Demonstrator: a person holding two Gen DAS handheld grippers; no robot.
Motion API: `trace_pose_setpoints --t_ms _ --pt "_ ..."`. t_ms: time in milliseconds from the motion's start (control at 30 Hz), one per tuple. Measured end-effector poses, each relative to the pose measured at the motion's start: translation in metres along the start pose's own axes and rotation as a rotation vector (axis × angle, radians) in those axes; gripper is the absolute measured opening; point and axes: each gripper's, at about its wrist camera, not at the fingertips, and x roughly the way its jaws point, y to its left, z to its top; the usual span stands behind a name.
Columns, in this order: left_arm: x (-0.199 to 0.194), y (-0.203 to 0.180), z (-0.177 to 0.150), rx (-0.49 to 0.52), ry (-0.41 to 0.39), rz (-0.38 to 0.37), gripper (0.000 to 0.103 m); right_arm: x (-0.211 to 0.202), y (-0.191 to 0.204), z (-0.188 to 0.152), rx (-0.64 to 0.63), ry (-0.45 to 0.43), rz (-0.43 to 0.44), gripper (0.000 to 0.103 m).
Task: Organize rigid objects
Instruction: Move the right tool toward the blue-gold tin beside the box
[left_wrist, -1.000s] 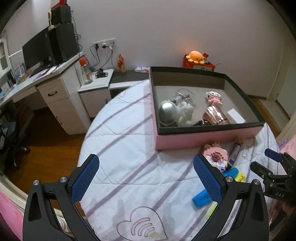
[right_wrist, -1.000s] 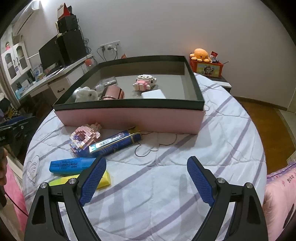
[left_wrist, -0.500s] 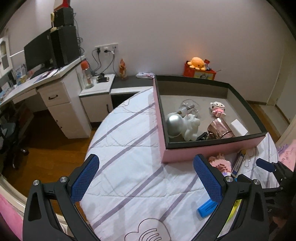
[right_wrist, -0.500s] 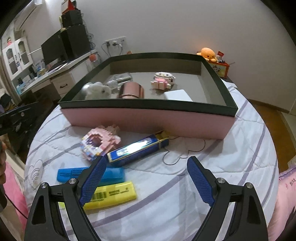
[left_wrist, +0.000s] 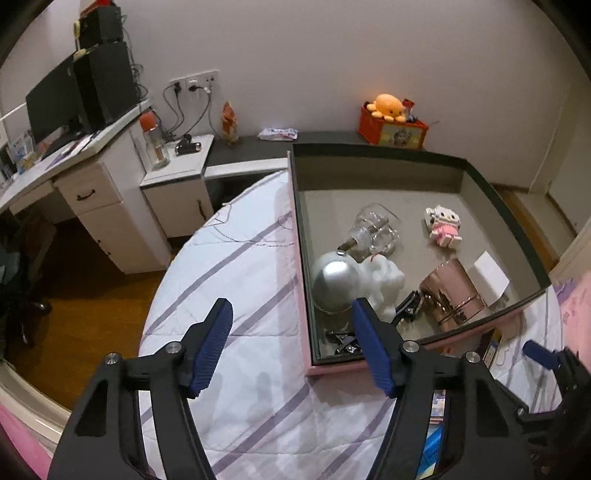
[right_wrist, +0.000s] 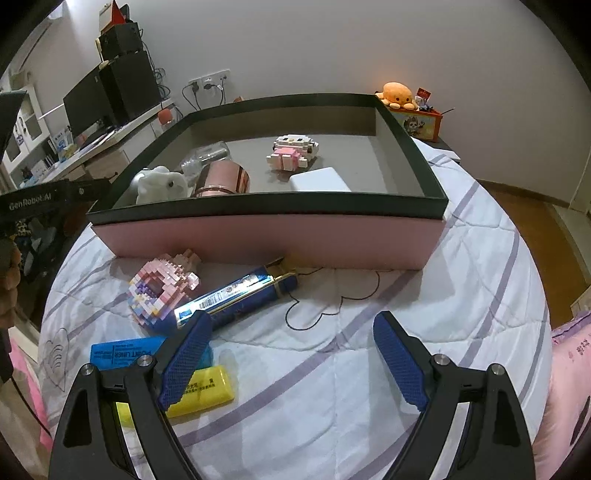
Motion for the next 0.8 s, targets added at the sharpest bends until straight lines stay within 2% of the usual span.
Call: trace_pose_setpoints --t_ms 367,600,700,800 --pt "0.005 0.004 -0.004 0.048 0.025 -0.024 0.071 0.000 0.009 0.009 0.003 0.001 0.014 0.091" --pt "0.005 0.006 -0.003 0.070 0.028 -0.048 0.072 0.013 0.028 0.010 -0.032 0.045 0.031 0.091" --pt "0.005 0.009 -0.003 0.069 0.030 -0.041 0.079 0.016 0.031 0.012 -0.027 0.046 0.023 0.091" --pt "0.005 0.011 -0.002 0.070 0.029 -0.039 0.080 0.018 0.033 0.012 -0.018 0.052 0.017 0.091"
